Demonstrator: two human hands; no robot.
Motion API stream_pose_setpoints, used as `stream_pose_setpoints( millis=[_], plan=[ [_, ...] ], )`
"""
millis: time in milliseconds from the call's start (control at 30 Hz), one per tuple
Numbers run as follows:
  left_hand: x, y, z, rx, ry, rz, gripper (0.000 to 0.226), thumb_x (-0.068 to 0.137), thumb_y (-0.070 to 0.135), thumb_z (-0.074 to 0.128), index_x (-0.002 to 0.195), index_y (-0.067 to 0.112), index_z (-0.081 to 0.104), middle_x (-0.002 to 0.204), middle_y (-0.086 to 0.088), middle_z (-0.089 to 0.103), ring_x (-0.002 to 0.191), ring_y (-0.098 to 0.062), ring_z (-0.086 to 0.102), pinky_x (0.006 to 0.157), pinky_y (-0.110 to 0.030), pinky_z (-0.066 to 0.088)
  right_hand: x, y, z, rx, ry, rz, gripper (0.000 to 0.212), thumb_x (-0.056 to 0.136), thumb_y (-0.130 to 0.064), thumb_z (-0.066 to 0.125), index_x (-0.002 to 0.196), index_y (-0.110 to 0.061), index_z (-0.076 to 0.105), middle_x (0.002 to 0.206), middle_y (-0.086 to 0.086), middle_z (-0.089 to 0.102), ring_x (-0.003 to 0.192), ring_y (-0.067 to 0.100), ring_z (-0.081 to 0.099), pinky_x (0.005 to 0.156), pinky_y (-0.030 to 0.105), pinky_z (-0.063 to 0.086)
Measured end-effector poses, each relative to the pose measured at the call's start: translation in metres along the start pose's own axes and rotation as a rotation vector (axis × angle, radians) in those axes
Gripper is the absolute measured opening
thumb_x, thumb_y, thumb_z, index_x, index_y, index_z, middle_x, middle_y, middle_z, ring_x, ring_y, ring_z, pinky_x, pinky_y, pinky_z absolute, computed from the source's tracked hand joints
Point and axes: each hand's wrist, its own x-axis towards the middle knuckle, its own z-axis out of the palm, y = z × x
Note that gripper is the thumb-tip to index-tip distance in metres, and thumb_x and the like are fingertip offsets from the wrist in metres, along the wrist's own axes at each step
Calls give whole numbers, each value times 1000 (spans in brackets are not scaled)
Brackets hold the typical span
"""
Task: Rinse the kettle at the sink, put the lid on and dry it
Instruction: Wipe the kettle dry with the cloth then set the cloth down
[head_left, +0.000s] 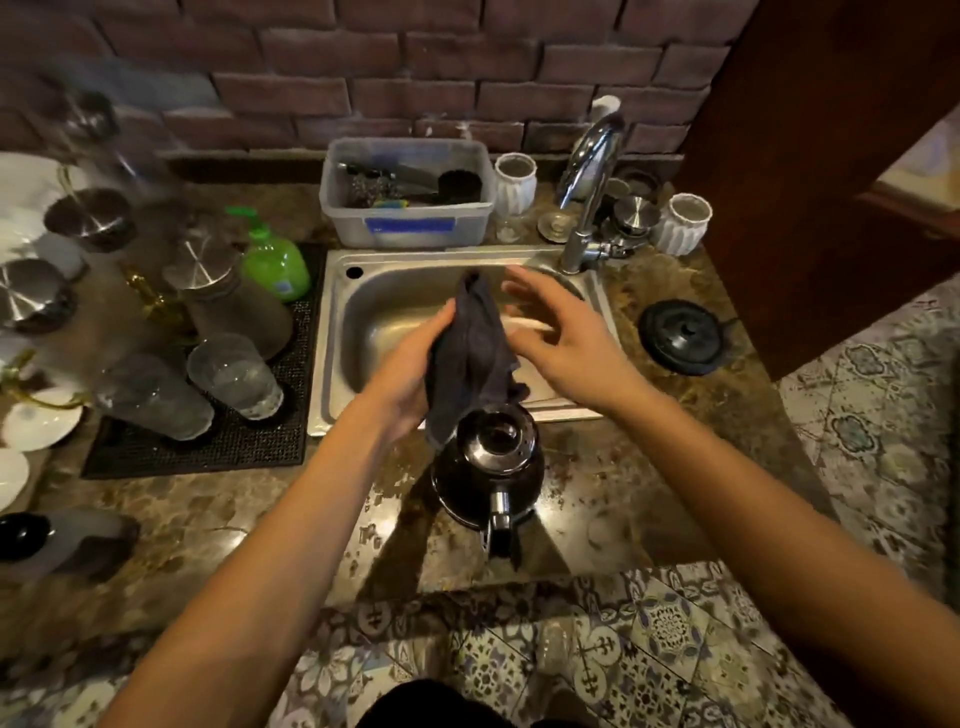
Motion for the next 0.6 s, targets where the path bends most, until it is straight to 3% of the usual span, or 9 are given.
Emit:
stream_pose_setpoints(
  millis=[100, 233, 300, 367, 533, 600],
  plan=[
    [-8, 1, 38, 22, -61, 35, 40, 101, 43, 54, 115, 14, 78, 119, -20, 75, 106, -35, 73, 84, -41, 61, 1, -16, -38, 69, -70, -81, 53, 93, -8, 65, 144, -9, 51, 137, 7, 63, 128, 13, 60, 109, 36, 47],
    [-16, -5, 89, -5, -142, 57, 40, 104, 38, 49, 101, 17, 82, 97, -9, 79, 90, -20, 75, 81, -33, 60, -10, -31, -89, 178, -130, -128, 41, 92, -5, 68, 132, -11, 62, 124, 0, 71, 117, 7, 67, 96, 20, 51],
    [-17, -13, 115, -18, -173, 58, 40, 103, 34, 48, 95, 17, 83, 90, -7, 79, 85, -17, 75, 76, -29, 60, -18, -32, -113, 170, -131, -137, 36, 92, -5, 71, 126, -15, 67, 118, -3, 73, 112, 8, 69, 95, 23, 52],
    [-17, -26, 140, -33, -199, 67, 34, 95, 37, 55, 97, 16, 83, 94, -8, 79, 89, -20, 74, 86, -35, 58, -25, -28, -135, 136, -124, -148, 34, 89, -8, 75, 121, -18, 69, 114, -3, 75, 109, 8, 70, 96, 26, 53],
    [-10, -70, 190, -148, -319, 39, 43, 90, 41, 59, 113, 10, 77, 109, -14, 77, 102, -26, 73, 100, -42, 51, -45, -12, -183, 109, -159, -103, 33, 85, -39, 77, 114, -22, 75, 107, -8, 77, 103, 6, 71, 83, 19, 53],
    [-6, -85, 206, -200, -333, 1, 50, 92, 43, 57, 124, 6, 70, 115, -18, 75, 106, -30, 71, 100, -44, 52, -51, -2, -199, 24, -166, -114, 27, 86, -37, 79, 107, -19, 77, 102, -1, 78, 99, 14, 73, 82, 28, 56]
  ],
)
